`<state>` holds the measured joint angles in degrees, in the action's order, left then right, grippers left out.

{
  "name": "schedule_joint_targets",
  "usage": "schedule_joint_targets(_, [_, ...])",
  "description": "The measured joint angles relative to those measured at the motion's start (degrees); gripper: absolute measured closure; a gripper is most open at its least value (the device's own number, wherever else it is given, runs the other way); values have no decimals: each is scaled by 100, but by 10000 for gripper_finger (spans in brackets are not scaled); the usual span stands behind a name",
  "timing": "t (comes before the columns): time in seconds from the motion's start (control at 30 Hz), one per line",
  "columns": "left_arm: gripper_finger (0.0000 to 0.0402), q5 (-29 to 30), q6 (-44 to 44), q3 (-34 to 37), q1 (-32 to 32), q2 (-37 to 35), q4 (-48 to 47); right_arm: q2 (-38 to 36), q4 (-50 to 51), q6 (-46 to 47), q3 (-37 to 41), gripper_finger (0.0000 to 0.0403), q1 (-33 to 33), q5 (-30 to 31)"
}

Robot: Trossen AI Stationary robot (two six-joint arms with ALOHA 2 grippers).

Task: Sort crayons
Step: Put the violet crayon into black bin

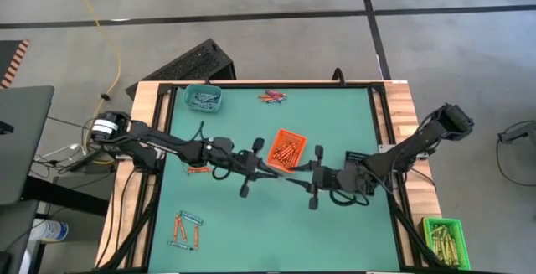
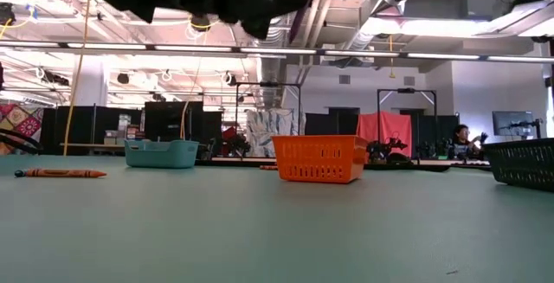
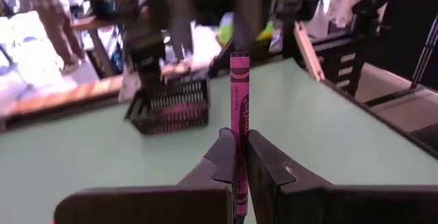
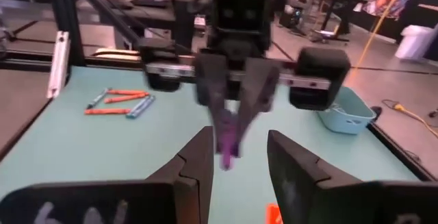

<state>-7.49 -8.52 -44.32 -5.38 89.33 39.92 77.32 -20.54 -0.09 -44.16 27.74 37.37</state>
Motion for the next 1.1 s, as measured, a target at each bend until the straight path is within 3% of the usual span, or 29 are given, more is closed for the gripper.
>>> schedule_joint_targets(0.57, [401, -15, -458, -318, -173, -2, 337, -7, -298, -313, 0, 271, -74, -241])
schedule_joint_targets(1.1, [401, -6, -561, -318, -176, -3, 519, 23, -1110, -615, 0, 271, -354, -1118])
